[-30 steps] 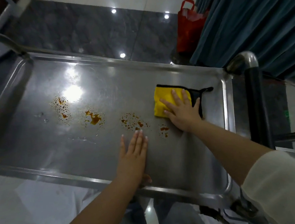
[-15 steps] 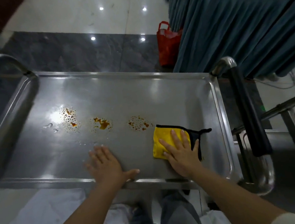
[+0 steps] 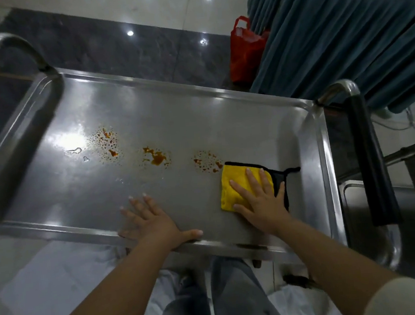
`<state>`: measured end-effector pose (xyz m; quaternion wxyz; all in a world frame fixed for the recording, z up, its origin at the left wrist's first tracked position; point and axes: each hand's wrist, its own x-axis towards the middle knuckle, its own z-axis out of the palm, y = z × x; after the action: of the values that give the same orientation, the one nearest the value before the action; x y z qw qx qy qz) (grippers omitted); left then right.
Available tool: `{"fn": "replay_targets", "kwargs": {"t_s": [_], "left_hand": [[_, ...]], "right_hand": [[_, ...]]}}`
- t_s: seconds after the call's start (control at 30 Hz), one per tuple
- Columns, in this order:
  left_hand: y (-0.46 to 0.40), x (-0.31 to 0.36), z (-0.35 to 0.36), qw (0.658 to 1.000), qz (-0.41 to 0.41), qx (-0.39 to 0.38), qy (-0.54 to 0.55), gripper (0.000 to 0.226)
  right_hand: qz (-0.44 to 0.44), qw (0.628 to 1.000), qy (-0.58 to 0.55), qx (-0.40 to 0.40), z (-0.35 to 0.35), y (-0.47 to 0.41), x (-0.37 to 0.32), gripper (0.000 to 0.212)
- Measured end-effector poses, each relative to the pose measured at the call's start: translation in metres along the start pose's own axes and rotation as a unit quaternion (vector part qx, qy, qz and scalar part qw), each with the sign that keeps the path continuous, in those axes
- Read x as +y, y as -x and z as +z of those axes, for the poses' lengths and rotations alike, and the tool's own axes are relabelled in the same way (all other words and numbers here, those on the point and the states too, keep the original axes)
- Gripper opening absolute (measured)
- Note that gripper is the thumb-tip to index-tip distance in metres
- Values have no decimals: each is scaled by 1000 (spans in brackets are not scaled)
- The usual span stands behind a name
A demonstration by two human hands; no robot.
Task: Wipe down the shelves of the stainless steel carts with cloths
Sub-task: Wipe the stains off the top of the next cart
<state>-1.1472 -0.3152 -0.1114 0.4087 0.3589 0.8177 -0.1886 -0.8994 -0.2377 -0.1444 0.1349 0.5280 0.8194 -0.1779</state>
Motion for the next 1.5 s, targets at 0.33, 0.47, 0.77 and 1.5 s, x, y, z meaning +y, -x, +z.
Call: {"fn": "replay_targets", "kwargs": {"t_s": [0.33,0.47,0.77,1.5], "left_hand": [[-8,13,-5,999,-28,-19,7,167],[-14,24,-5,999,-45,-22,16,169],[-23,46,-7,998,-35,11,54,170],[-28,40,-13,993,66,75,59,146]], "right_hand": [[-13,998,-68,-2,-64,-130,24,45],[-32,998,-58,-10,-88,-182,36,45],[6,994,-105,-6,-121,-271,8,47],[-16,992,-126,-22,-28,-61,-59,43]]}}
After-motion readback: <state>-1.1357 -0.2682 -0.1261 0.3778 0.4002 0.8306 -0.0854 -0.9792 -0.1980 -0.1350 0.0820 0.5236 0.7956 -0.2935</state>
